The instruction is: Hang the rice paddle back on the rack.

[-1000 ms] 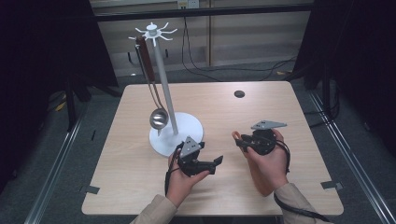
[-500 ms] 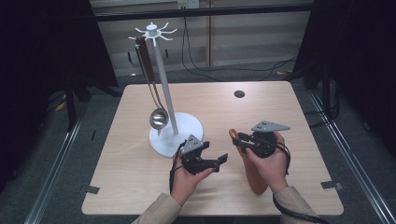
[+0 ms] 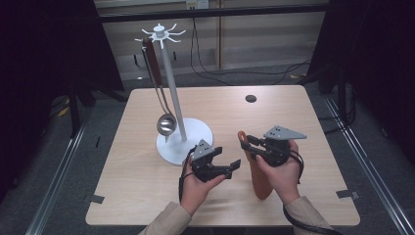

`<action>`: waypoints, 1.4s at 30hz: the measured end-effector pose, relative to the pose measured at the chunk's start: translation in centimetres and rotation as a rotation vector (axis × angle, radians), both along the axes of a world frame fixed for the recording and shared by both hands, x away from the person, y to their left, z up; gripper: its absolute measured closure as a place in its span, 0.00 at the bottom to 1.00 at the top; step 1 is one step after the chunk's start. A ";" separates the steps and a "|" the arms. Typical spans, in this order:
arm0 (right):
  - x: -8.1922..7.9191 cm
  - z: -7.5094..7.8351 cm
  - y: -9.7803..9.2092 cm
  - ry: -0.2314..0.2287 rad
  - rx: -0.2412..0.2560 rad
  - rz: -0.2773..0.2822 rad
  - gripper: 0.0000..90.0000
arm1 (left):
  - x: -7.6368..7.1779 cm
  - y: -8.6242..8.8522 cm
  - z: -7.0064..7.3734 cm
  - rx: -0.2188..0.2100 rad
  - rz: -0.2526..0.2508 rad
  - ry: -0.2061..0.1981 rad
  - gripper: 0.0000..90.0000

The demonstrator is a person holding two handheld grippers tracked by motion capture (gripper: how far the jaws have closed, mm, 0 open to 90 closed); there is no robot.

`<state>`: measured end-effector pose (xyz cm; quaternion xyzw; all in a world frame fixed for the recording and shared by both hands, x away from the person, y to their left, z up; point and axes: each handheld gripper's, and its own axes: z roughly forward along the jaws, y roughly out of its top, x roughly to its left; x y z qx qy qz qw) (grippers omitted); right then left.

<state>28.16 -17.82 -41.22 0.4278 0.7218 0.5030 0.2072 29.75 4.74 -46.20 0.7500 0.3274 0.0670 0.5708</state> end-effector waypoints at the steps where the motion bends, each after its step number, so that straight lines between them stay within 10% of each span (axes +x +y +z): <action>1: 0.0 0.0 -0.1 -0.010 0.006 -0.002 0.74 | 0.1 -0.1 0.0 -0.018 -0.025 -0.001 0.19; 25: -0.8 1.5 -0.6 -0.132 0.086 -0.034 0.74 | 0.5 -2.4 1.1 -0.114 -0.053 0.005 0.45; 42: -1.2 2.4 -0.7 -0.164 0.117 -0.022 0.74 | 0.4 -3.1 2.3 -0.100 -0.051 -0.052 0.73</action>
